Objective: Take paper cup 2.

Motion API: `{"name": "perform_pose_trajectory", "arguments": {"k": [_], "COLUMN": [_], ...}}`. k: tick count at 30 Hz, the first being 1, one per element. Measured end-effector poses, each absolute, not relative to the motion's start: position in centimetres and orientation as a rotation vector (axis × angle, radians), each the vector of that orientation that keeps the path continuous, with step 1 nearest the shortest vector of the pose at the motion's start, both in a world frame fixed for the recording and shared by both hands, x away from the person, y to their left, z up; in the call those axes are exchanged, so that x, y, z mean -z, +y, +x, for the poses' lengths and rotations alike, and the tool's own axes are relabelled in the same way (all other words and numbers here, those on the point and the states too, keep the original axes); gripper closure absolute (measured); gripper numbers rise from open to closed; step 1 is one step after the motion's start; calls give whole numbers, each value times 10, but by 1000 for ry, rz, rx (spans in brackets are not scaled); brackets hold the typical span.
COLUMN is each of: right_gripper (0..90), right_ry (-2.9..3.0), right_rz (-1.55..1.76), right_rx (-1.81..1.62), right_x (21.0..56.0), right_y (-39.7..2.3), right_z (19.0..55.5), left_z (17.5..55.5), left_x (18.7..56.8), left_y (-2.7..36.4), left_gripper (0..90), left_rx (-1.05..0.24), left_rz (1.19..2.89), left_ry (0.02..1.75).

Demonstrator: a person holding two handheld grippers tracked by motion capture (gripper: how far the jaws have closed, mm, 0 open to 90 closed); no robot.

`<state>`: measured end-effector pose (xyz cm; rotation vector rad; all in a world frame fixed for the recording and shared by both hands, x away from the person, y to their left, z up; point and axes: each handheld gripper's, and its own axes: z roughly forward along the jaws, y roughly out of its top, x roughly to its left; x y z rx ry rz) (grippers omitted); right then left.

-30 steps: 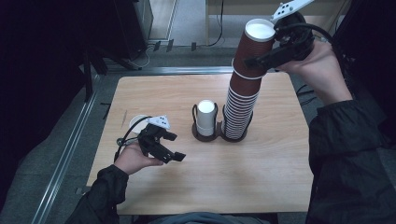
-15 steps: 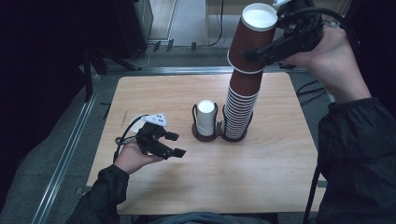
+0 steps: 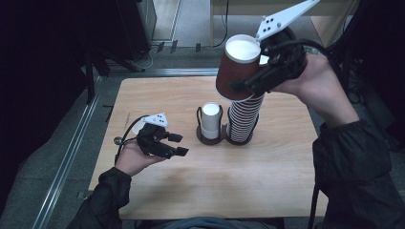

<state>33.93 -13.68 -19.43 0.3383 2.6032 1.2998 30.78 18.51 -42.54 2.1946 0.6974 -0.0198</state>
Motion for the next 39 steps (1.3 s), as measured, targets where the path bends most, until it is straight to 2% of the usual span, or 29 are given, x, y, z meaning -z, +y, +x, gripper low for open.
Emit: {"name": "perform_pose_trajectory", "arguments": {"k": [9,14,18,26,35,39], "right_gripper": [150,149,149,149,149,150], "right_ry": [2645,2669,2688,2701,2752,2769], "right_rz": [331,336,341,360,376,381], "right_rx": [-1293,-1287,-1287,-1300,-1292,-1277], "right_x": [236,258,277,309,353,368], "right_y": [-136,-136,-136,-137,-131,-128], "right_z": [323,319,318,314,315,315], "left_z": [309,310,310,313,315,315], "left_x": [422,424,427,432,436,437], "left_y": [177,170,165,164,166,167], "left_gripper": [411,406,366,354,267,194], "left_rx": [-22,-36,-66,-12,21,21], "left_rz": [2227,2242,2250,2251,2254,2254], "left_ry": [665,636,605,627,655,660]}}
